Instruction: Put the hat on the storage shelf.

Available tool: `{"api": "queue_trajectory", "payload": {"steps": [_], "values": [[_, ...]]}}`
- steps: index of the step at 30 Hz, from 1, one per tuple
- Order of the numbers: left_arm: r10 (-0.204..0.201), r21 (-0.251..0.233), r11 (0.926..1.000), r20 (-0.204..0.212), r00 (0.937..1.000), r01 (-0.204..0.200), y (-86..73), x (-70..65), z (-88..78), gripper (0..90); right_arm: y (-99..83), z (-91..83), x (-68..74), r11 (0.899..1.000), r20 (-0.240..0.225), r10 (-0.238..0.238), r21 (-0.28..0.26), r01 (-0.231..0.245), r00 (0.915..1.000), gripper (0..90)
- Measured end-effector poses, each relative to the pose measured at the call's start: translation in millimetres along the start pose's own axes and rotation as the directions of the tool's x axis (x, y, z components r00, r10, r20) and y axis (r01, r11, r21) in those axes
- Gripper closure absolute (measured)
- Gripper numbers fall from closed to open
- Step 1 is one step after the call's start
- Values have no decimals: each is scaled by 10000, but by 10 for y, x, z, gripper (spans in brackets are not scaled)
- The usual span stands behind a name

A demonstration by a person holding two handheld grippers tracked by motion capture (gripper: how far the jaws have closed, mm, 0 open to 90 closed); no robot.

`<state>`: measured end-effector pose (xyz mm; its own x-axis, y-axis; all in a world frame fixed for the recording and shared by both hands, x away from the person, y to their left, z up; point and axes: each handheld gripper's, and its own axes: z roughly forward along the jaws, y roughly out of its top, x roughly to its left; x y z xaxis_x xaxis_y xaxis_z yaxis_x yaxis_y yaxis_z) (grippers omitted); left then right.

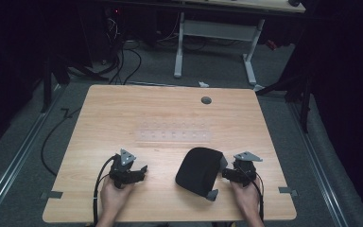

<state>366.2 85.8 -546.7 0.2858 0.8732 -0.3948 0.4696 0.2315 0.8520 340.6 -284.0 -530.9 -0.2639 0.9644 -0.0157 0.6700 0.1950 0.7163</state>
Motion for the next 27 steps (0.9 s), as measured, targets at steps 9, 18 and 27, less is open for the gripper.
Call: {"api": "queue_trajectory", "payload": {"steps": [9, 18, 27], "values": [[1, 1, 10000, 1, 10000, -1, 0, 0, 0, 268, 5, -13, -4, 10000, 3, 42, 90, -42, 10000, 296], [4, 4, 10000, 1, 10000, -4, 0, 0, 0, 268, -9, -181, -79, 9987, -208, 480, -150, -483, 9986, 366], [1, 4, 10000, 1, 10000, -1, 0, 0, 0, 268, -35, -355, -102, 9922, -749, 951, -735, -1006, 9926, 414]]}}
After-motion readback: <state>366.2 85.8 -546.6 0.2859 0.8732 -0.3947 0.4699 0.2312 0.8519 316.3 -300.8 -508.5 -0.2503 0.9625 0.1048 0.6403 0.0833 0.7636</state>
